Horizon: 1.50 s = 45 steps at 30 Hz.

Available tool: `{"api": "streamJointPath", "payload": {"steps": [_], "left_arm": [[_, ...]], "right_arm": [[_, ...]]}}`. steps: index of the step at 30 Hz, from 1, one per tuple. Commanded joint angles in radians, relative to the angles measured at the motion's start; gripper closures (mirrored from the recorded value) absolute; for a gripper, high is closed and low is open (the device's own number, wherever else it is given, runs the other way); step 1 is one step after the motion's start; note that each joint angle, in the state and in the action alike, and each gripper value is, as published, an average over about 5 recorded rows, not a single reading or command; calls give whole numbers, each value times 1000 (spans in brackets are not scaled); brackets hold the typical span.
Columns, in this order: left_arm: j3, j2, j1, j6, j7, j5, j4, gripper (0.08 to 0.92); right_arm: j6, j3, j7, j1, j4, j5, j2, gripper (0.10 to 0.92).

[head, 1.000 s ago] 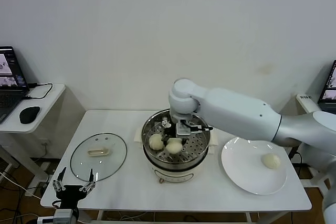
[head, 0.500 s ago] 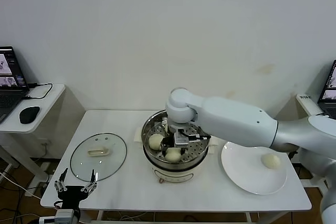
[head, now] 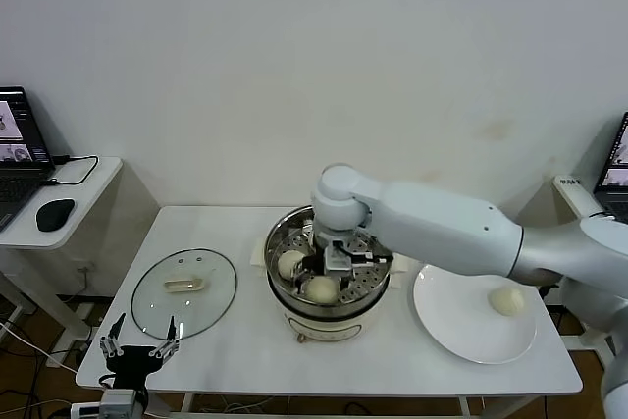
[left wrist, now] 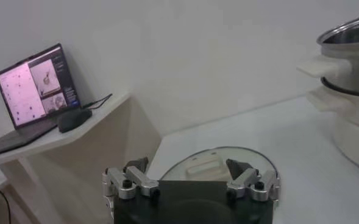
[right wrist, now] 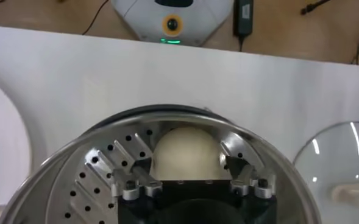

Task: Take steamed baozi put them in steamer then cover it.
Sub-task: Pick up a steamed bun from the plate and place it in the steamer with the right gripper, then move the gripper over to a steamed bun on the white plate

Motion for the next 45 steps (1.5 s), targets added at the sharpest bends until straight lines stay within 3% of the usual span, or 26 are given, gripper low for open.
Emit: {"api": "streamJointPath", "payload": {"steps": [1,10,16,22,28,45], "left_arm": [[6,2,5,-1,1,-1,-14,177],[24,21,19,-1,1,-15,-23,177],[38,34,26,15,15,-40,-40,177],[41,44,36,25,23,-52,-46,177],[46,42,46,23,22,-38,-39,177],[37,51,71,22,18,-33,-11,177]], "right_arm": [[-159,166,33,62,47,42,-139,203],[-553,200,103,143,10,362,-379,203],[-792,254,93,59,14,368,-550,202],[-845,358,46,-104,-10,211,-658,203],[-791,443,18,-316,4,46,-713,203],[-710,635,68,-623,-181,-168,-603,202]]}}
